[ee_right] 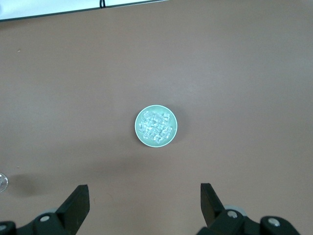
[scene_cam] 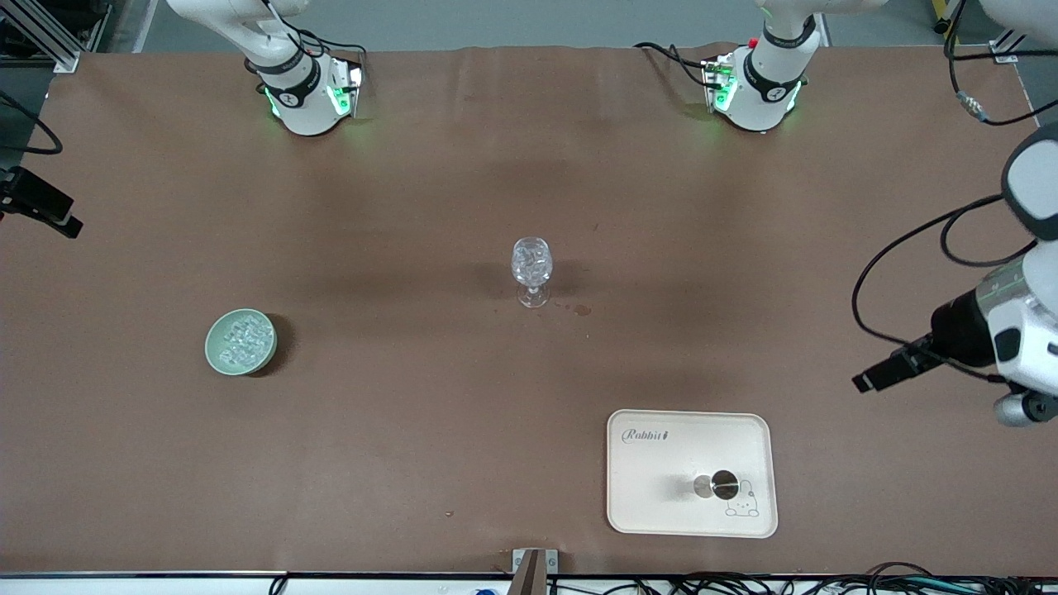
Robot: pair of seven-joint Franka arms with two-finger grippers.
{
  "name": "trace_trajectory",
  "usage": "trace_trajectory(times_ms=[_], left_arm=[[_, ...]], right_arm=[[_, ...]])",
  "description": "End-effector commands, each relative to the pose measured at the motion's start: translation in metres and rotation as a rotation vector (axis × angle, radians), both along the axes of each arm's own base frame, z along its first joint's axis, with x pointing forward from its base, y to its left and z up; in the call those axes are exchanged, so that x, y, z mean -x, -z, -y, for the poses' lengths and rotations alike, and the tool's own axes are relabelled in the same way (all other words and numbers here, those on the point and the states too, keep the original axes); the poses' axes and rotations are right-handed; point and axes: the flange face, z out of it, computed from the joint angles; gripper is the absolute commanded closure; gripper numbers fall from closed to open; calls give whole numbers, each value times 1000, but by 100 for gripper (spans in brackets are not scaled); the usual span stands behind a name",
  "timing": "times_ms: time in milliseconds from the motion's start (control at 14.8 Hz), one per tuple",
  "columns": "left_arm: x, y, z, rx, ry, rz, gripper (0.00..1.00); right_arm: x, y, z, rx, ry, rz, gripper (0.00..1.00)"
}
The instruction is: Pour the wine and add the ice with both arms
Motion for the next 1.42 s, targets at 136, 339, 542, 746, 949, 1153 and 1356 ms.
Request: trace_trajectory(times_ms=[136, 339, 542, 746, 949, 1153, 1356], left_arm=[[74, -47, 11, -162, 206, 29, 0], [113, -54, 22, -202, 256, 26, 0], [132, -47, 23, -218, 313, 27, 1], [128, -44, 25, -221, 337, 30, 1], [115, -44, 30, -222, 369, 30, 1], [122, -40, 31, -228, 435, -3, 1], [135, -46, 34, -213, 438, -55, 1]], right_arm=[[6, 1, 10, -10, 2, -4, 0], [7, 2, 10, 5, -28, -10, 0], [7, 2, 11, 5, -26, -11, 0], [7, 2, 18, -1, -9, -8, 0], [7, 2, 15, -2, -13, -8, 0], [6, 2, 10, -2, -23, -8, 0], [7, 2, 9, -4, -23, -10, 0]])
